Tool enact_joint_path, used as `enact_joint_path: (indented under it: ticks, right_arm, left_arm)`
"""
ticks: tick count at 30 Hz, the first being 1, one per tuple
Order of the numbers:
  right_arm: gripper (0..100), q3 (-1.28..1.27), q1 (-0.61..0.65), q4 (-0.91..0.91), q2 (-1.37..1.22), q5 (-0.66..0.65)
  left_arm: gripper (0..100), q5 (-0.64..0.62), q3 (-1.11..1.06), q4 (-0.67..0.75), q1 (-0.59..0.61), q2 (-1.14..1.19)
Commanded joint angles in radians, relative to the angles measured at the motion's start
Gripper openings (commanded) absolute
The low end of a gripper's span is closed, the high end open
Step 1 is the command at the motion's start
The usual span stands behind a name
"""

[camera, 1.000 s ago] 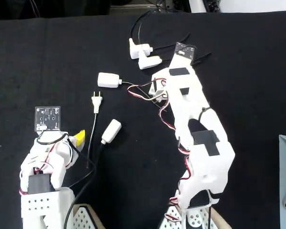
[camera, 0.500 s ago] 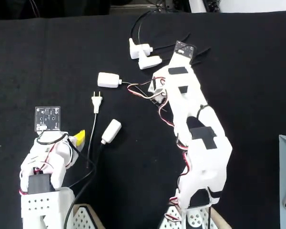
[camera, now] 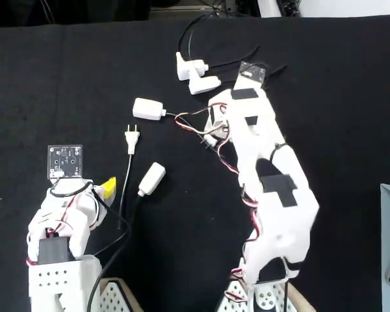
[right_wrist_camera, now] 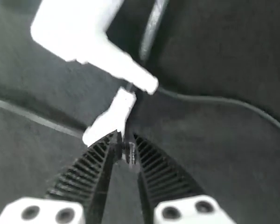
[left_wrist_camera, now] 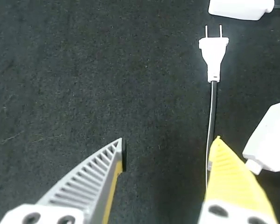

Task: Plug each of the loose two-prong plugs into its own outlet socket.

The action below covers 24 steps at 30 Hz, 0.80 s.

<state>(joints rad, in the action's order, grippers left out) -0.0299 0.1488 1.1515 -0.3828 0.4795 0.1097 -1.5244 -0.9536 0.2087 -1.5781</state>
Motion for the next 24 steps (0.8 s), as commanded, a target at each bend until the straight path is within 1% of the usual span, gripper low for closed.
enact_joint_path:
  ticks: [1,3,7,11,13,17,24]
  right_arm:
    - [1.2,0.028,0.006,0.087,0.14,-0.032]
    - [1.2,0.028,0.008,0.123,0.18,-0.034]
    - [2.1,0.033,0.005,0.109,0.186,-0.034]
    - [13.0,0.031,0.021,0.055,0.119,-0.032]
    - [16.0,0.035,0.037,0.017,0.073,-0.026]
    - [13.7,0.036,0.061,-0.054,-0.015,-0.025]
    - [13.4,0.041,0.046,-0.146,-0.125,-0.023]
  left_arm:
    - [29,-0.003,0.005,0.023,-0.001,-0.008]
    - [29,-0.003,0.005,0.023,-0.001,-0.008]
    - [29,-0.003,0.005,0.023,-0.001,-0.008]
    - [29,-0.003,0.005,0.023,-0.001,-0.008]
    - [29,-0.003,0.005,0.023,-0.001,-0.008]
    - [29,-0.003,0.005,0.023,-0.001,-0.008]
    - [29,-0.003,0.005,0.023,-0.001,-0.008]
